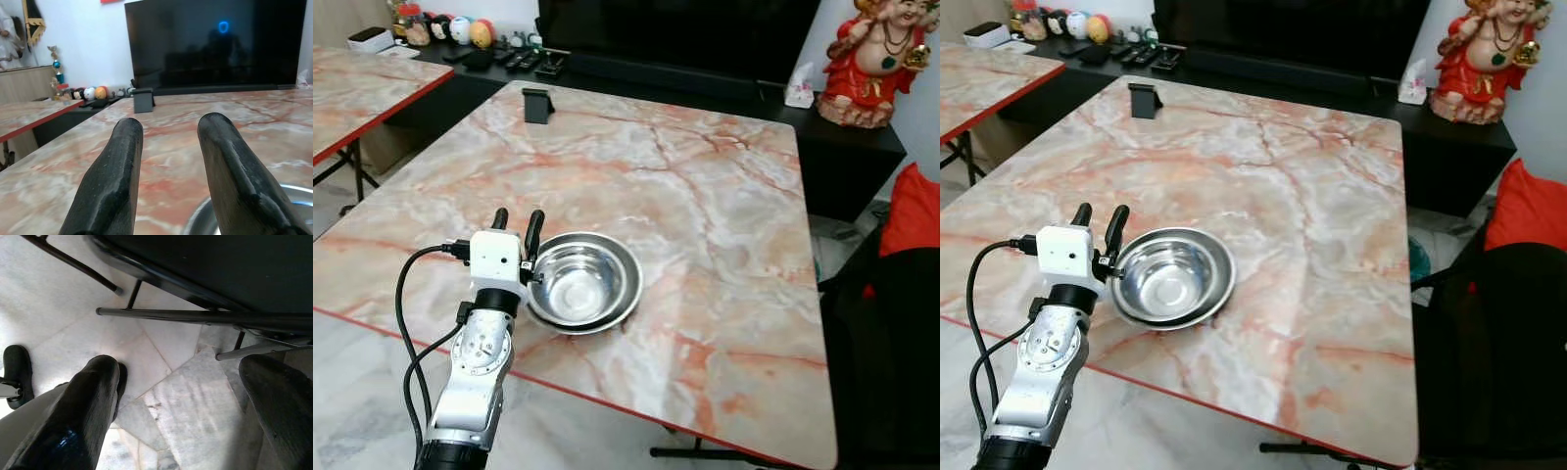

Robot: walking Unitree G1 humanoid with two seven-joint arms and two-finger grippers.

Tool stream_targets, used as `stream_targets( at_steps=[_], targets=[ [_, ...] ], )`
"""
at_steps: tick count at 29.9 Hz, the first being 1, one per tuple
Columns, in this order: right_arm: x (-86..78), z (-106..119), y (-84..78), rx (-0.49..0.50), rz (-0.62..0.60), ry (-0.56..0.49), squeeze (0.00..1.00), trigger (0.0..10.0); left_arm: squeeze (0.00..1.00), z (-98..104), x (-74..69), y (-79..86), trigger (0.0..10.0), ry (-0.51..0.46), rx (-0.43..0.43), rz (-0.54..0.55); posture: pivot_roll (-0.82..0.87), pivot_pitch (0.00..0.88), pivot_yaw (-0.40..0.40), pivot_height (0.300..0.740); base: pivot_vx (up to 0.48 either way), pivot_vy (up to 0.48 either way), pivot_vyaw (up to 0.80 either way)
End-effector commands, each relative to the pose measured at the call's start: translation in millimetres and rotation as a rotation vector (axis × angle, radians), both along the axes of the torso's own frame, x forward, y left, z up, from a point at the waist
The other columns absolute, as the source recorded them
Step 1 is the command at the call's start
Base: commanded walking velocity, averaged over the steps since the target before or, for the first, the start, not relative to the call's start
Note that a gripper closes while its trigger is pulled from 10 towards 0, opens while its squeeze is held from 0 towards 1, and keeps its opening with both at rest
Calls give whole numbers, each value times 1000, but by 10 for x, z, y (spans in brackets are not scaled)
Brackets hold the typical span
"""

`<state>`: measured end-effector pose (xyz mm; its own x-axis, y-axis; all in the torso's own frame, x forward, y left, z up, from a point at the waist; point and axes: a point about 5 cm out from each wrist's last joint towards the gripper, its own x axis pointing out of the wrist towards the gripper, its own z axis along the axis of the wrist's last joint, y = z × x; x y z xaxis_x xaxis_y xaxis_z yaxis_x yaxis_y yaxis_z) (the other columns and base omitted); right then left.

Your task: Setting the table

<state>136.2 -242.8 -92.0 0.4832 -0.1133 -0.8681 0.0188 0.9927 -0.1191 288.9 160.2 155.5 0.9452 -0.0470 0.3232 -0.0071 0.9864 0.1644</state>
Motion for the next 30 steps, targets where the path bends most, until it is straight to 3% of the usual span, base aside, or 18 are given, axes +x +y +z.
stream_targets(
  at_steps=[1, 30],
  targets=[
    [6, 12, -40, -15, -2, 2, 0, 10000, 0, 36, 9, 12, 10000, -17, -9, 10, 62, 0, -71, 740, 0, 341, 0],
    [25, 18, -40, -21, -2, 0, 0, 10000, 0, 98, 37, 54, 10000, -29, -26, 23, 63, 0, -68, 740, 0, 342, 0]
  ],
)
